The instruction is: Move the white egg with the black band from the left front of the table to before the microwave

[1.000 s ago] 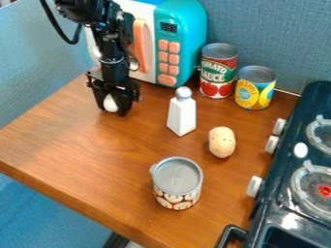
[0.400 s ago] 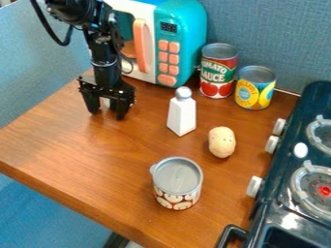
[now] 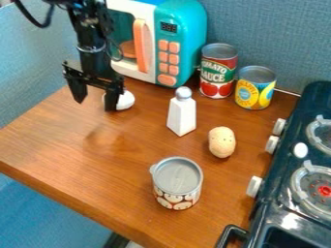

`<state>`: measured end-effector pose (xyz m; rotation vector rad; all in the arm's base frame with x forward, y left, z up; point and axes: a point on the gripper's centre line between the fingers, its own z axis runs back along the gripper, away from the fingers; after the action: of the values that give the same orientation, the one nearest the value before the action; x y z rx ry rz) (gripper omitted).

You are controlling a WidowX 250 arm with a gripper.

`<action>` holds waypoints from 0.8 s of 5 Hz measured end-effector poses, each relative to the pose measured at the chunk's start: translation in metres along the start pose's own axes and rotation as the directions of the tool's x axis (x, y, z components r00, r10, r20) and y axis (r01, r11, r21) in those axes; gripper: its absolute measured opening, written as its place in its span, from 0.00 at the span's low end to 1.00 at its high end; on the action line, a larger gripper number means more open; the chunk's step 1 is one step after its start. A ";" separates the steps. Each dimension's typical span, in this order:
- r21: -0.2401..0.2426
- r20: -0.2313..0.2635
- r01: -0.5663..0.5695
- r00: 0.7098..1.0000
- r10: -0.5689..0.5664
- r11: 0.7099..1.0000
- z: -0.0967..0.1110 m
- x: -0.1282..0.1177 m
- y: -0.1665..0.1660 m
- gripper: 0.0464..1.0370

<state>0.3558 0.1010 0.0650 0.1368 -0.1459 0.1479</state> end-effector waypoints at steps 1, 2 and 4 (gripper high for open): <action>-0.032 0.046 0.051 0.998 -0.050 0.998 0.032 -0.031 0.001 0.96; -0.115 0.075 0.088 0.994 -0.079 0.989 0.060 -0.050 -0.012 0.96; -0.138 0.086 0.257 0.965 -0.247 0.957 0.072 -0.063 -0.078 0.96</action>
<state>0.2969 0.0051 0.1165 0.0116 -0.2054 -0.1225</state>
